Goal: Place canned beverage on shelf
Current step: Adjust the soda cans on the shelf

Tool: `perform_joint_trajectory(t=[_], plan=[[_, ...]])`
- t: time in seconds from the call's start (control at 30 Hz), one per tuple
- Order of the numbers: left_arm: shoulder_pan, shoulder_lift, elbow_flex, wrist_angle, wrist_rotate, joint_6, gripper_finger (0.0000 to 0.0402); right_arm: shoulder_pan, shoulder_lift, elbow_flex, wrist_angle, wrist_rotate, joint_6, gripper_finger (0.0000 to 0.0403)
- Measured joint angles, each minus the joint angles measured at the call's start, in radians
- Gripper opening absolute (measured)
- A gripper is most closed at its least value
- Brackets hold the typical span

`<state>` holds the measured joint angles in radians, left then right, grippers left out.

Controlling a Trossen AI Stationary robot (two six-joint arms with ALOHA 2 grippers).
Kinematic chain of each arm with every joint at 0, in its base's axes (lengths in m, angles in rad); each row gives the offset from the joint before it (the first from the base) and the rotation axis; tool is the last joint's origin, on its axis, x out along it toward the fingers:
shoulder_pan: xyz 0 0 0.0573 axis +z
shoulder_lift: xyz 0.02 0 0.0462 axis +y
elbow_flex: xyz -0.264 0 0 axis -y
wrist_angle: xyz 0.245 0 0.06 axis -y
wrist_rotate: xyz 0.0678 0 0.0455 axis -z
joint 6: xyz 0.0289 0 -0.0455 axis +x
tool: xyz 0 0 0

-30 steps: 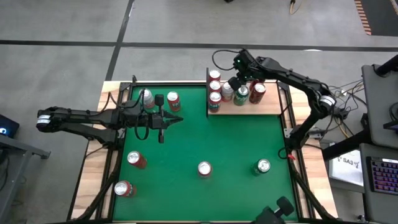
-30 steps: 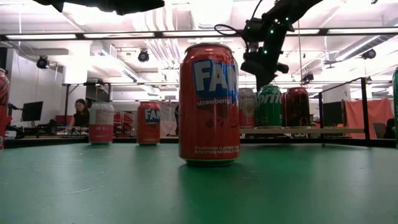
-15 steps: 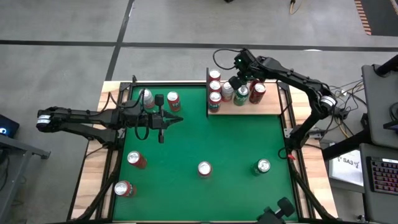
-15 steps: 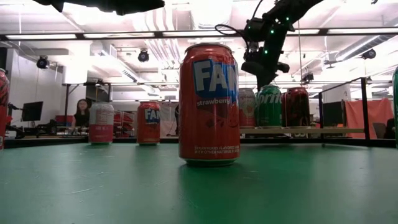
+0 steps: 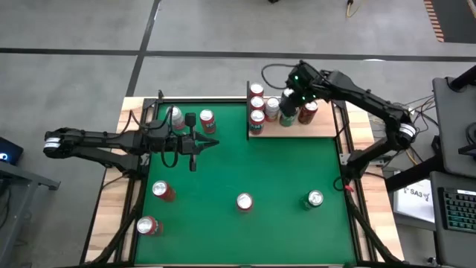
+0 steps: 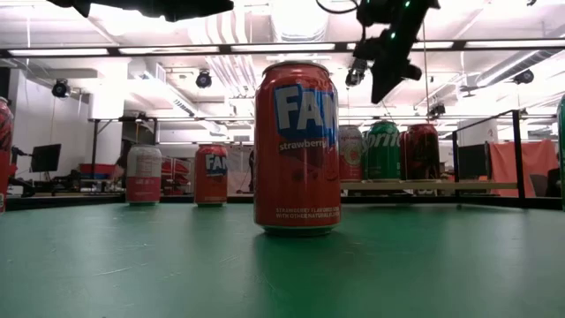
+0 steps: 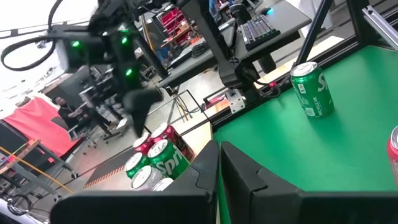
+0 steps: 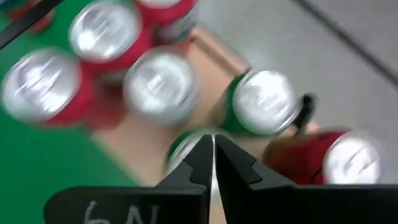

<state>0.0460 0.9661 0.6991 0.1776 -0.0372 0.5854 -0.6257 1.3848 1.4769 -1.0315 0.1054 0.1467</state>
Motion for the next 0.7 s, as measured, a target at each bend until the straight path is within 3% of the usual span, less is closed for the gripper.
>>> perform_joint_trajectory(t=[0.13, 0.27, 0.7], plan=[[0.000, 0.000, 0.000, 0.000, 0.000, 0.000, 0.0000, 0.052, -0.021, -0.001, -0.152, -0.103, 0.065, 0.0009], [0.000, 0.000, 0.000, 0.000, 0.000, 0.000, 0.0000, 0.083, -0.019, -0.026, -0.229, -0.114, 0.122, 0.0009], [0.000, 0.000, 0.000, 0.000, 0.000, 0.000, 0.0000, 0.089, 0.045, -0.122, -0.088, -0.066, 0.122, 0.0009]])
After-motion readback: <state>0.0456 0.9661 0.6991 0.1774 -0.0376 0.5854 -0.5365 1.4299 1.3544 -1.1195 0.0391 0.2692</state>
